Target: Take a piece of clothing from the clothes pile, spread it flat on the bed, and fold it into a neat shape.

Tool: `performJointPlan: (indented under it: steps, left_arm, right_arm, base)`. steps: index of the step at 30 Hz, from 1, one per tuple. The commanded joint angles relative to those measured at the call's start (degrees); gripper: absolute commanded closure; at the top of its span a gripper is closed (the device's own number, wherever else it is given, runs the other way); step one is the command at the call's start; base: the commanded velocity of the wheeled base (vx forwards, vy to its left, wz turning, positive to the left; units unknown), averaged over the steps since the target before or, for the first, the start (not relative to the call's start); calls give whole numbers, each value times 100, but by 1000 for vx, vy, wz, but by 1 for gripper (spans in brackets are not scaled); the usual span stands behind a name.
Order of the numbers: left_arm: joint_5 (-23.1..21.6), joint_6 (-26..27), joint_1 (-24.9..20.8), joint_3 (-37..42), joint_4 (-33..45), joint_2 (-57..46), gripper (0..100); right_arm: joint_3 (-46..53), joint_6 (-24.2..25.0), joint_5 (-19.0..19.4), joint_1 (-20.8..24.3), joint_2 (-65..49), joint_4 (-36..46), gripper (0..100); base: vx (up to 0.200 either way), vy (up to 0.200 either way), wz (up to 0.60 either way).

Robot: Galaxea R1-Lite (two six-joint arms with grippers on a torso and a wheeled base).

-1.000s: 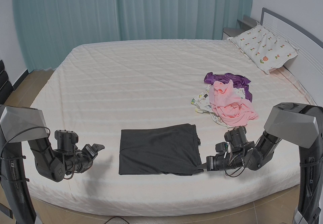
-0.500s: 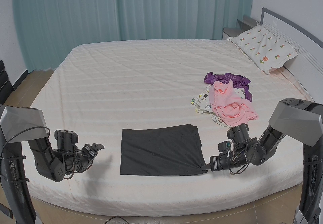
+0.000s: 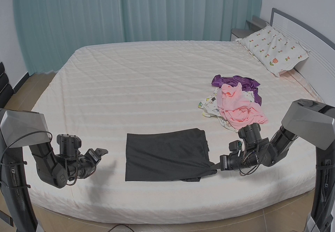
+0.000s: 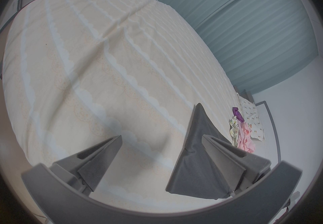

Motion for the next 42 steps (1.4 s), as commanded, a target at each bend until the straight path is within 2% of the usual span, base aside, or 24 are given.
performJointPlan:
  steps: [1, 10, 13, 14, 16, 17, 18, 19, 22, 33, 39, 40, 42]
  left_arm:
    - [-2, -3, 0, -1, -2, 11, 0]
    - [-2, -11, 0, -19, -2, 11, 0]
    - [-2, -11, 9, -10, -2, 2, 0]
    - [-2, -11, 0, -10, -2, 2, 0]
    - [-2, -11, 9, -19, -2, 11, 0]
    - [-2, -11, 9, -19, -2, 11, 0]
    - [-11, -3, 0, -10, -2, 11, 0]
    - [-11, -3, 0, -19, -2, 11, 0]
    - [-11, -3, 0, -19, -2, 19, 0]
    - [-2, 6, 0, -19, -2, 19, 0]
    - [-2, 6, 0, -19, -2, 19, 0]
    - [-2, 6, 0, -19, -2, 19, 0]
    - [-2, 6, 0, -10, -2, 19, 0]
  right_arm:
    - [104, -72, 1, 55, -24, 24, 0]
    - [60, -98, 10, 19, -60, -55, 0]
    - [-291, 236, -8, -33, 28, -82, 0]
    - [-432, 517, -34, -33, 81, -99, 0]
    - [-696, 1062, -316, 11, 239, -249, 0]
    - [-696, 1062, -316, 11, 239, -249, 0]
    - [-959, 1467, -799, 63, 503, -574, 0]
    - [-1100, 1669, -1054, 116, 652, -802, 0]
    - [-1249, 2020, -1432, 204, 934, -1259, 0]
    - [-1504, 2249, -1432, 301, 1171, -1409, 0]
    - [-1759, 2609, -1449, 301, 1276, -1391, 0]
    - [-1759, 2609, -1449, 301, 1276, -1391, 100]
    - [-1829, 2653, -1493, 292, 1294, -1391, 100]
  base:
    - [0, 0, 0]
    - [0, 0, 0]
    - [0, 0, 0]
    - [0, 0, 0]
    - [200, 0, 0]
    - [200, 0, 0]
    - [200, 0, 0]
    - [200, 0, 0]
    - [200, 0, 0]
    - [18, 0, 0]
    - [0, 0, 0]
    - [0, 0, 0]
    - [0, 0, 0]
